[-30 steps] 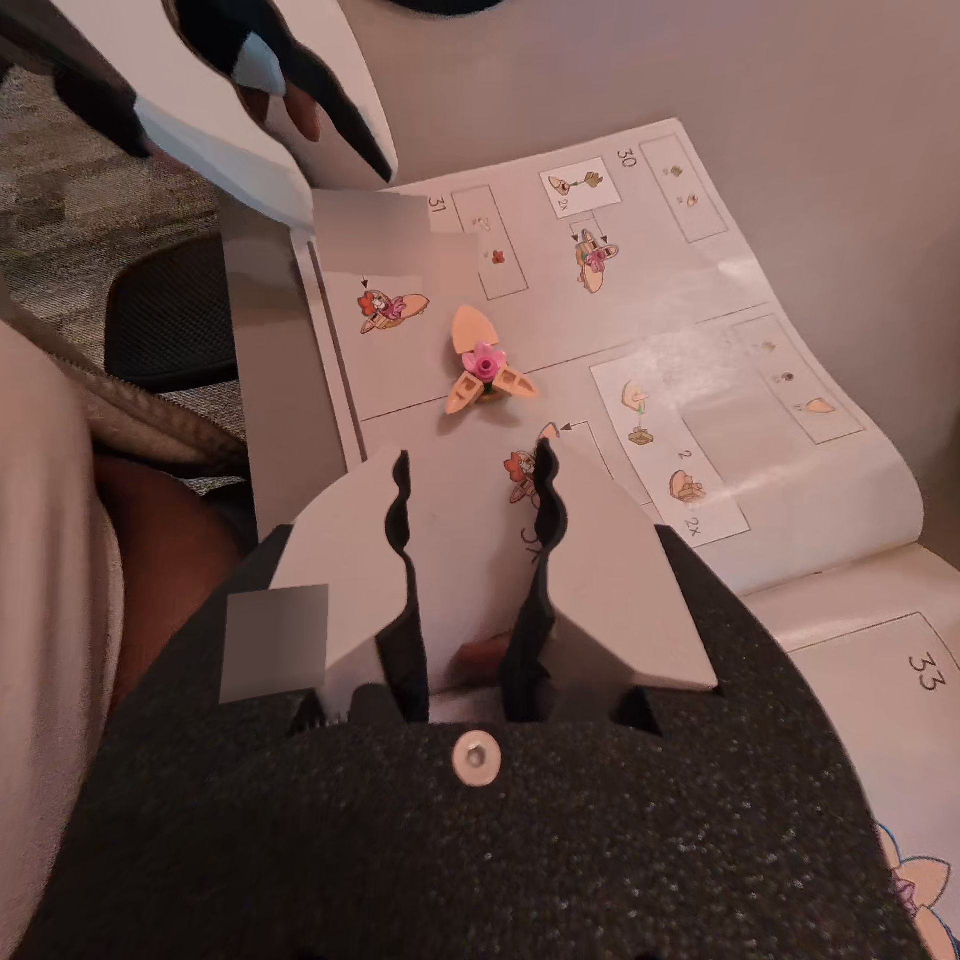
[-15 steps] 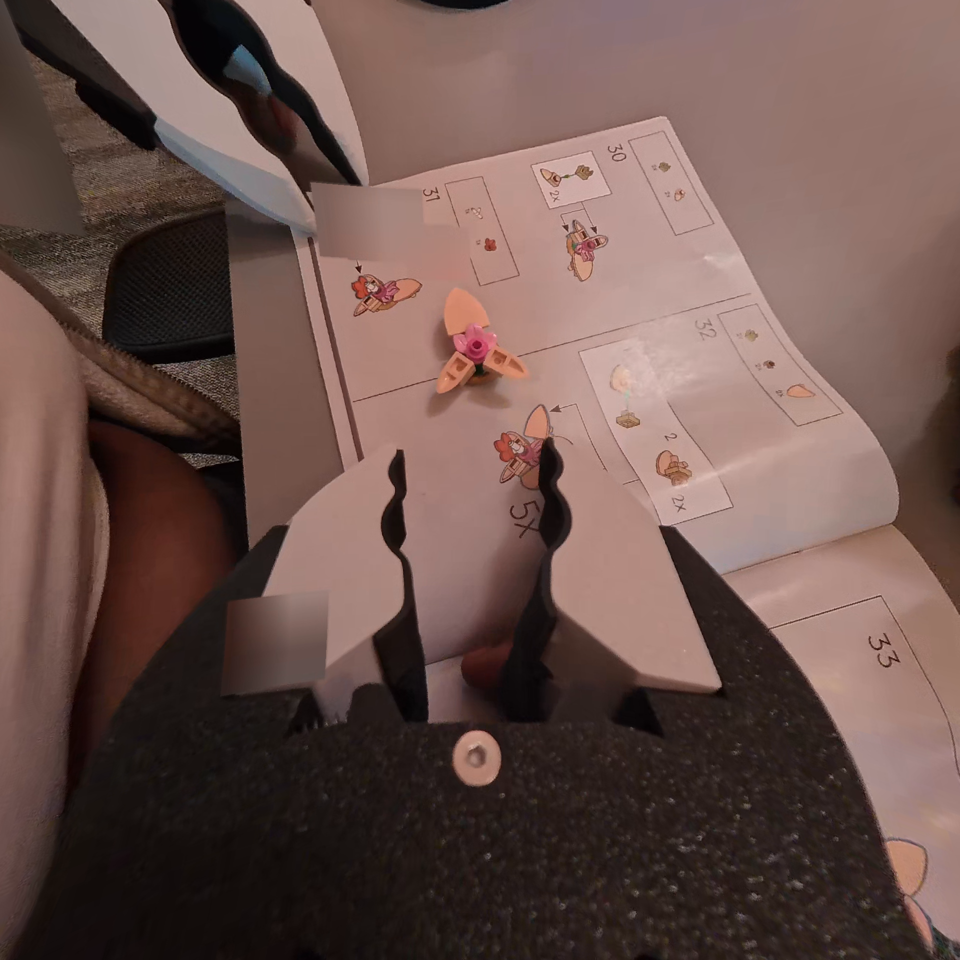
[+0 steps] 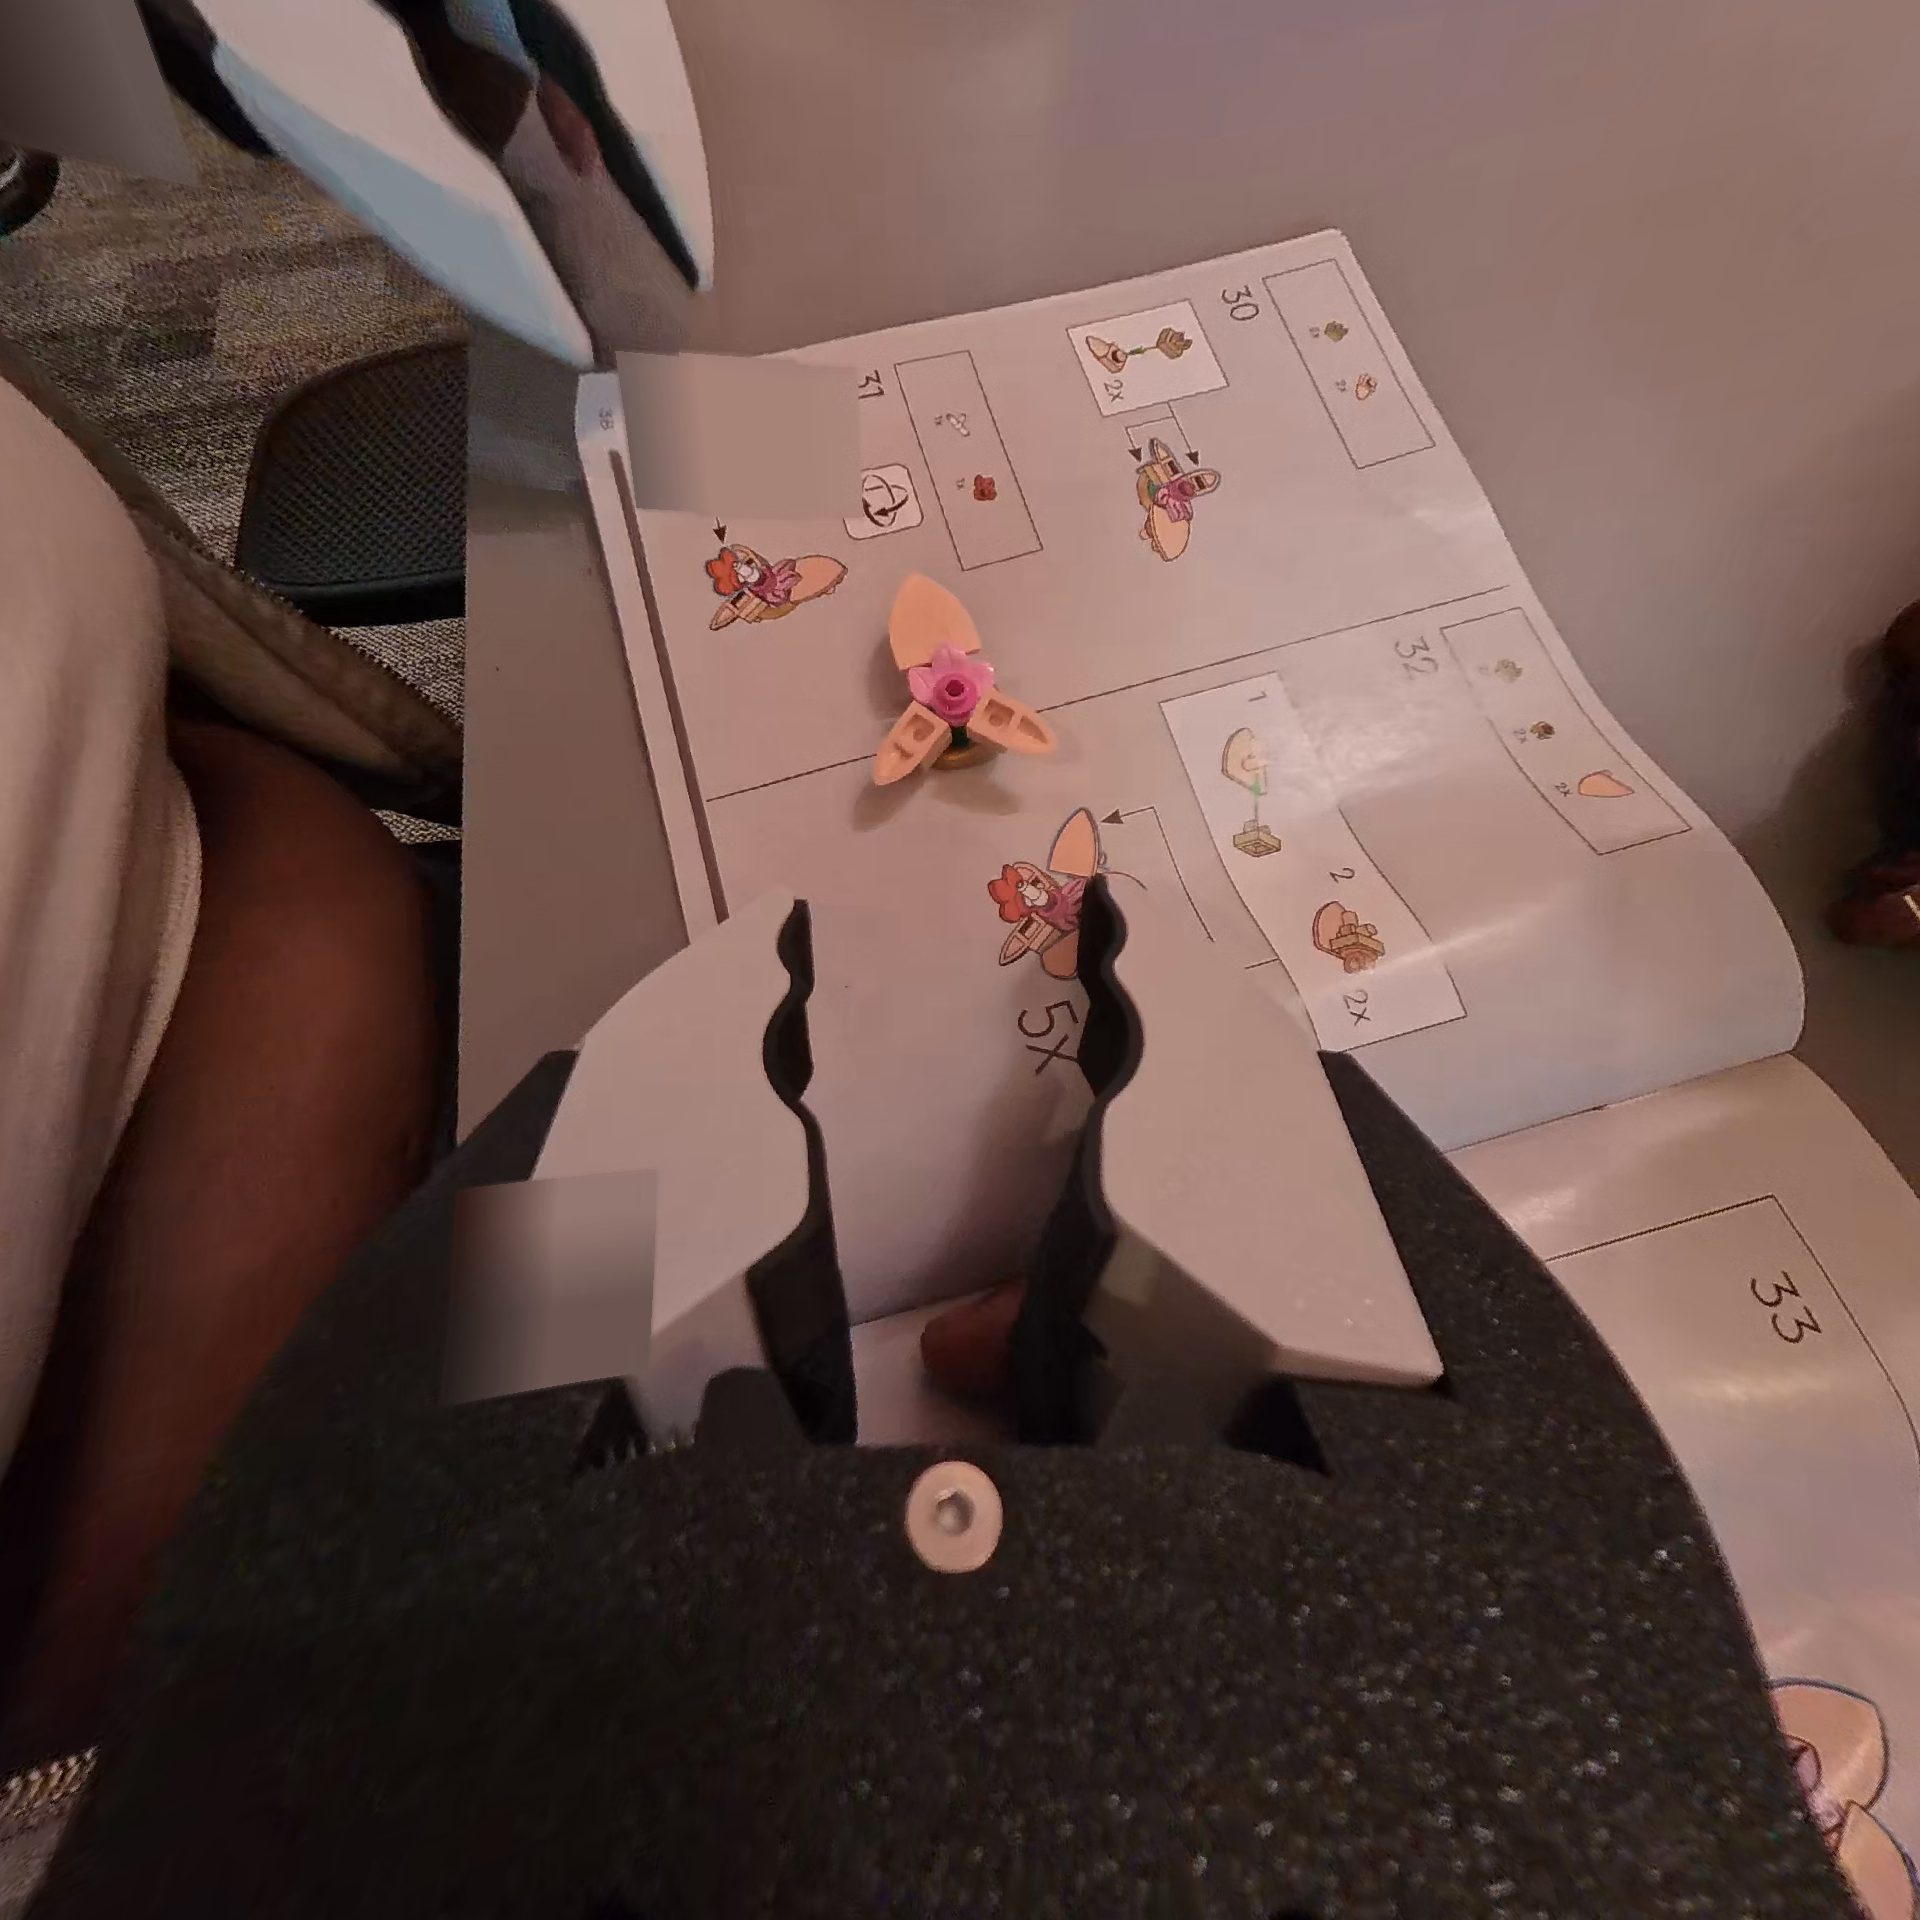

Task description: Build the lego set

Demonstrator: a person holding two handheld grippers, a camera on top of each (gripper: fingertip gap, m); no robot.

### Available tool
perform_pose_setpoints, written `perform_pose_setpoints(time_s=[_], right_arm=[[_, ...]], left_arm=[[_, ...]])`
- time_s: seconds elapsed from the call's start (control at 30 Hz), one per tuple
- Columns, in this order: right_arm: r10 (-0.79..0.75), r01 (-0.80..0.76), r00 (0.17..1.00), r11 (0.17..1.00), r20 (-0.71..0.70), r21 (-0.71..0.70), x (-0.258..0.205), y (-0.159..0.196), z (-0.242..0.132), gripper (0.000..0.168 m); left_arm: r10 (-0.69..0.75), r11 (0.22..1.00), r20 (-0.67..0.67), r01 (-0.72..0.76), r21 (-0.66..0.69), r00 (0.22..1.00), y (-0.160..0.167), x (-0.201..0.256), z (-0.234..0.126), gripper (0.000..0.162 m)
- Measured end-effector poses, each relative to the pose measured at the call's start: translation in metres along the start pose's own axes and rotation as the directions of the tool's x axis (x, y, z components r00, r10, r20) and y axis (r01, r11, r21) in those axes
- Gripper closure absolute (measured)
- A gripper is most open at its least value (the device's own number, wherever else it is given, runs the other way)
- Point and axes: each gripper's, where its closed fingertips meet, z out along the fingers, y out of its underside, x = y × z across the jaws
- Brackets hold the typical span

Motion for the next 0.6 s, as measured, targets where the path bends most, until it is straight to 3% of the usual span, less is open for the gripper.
perform_pose_setpoints(time_s=[0.2, 0.3, 0.43, 0.5, 0.6], right_arm=[[-0.003, 0.003, 1.0, 1.0, -0.001, 0.001, 0.0, 0.0, 0.0, 0.119], [-0.008, 0.008, 1.0, 1.0, -0.005, 0.002, 0.0, 0.0, 0.0, 0.119], [-0.034, 0.033, 0.999, 0.999, -0.025, -0.002, 0.0, -0.002, 0.0, 0.121], [-0.064, 0.064, 0.995, 0.998, -0.078, -0.002, 0.003, -0.007, -0.003, 0.138], [-0.09, 0.092, 0.995, 0.995, -0.046, 0.03, -0.004, -0.019, -0.006, 0.139]], left_arm=[[0.047, 0.994, 0.183, -0.064, 0.086, 0.982, -0.017, -0.044, -0.011, 0.139], [0.046, 0.993, 0.164, -0.063, 0.102, 0.985, -0.019, -0.045, -0.006, 0.138], [0.094, 0.995, 0.158, -0.098, 0.018, 0.983, -0.012, -0.042, 0.005, 0.138], [0.117, 0.993, 0.16, -0.112, -0.044, 0.98, -0.005, -0.041, 0.011, 0.139], [0.146, 0.987, 0.151, -0.133, -0.092, 0.978, 0.0, -0.04, 0.015, 0.139]])
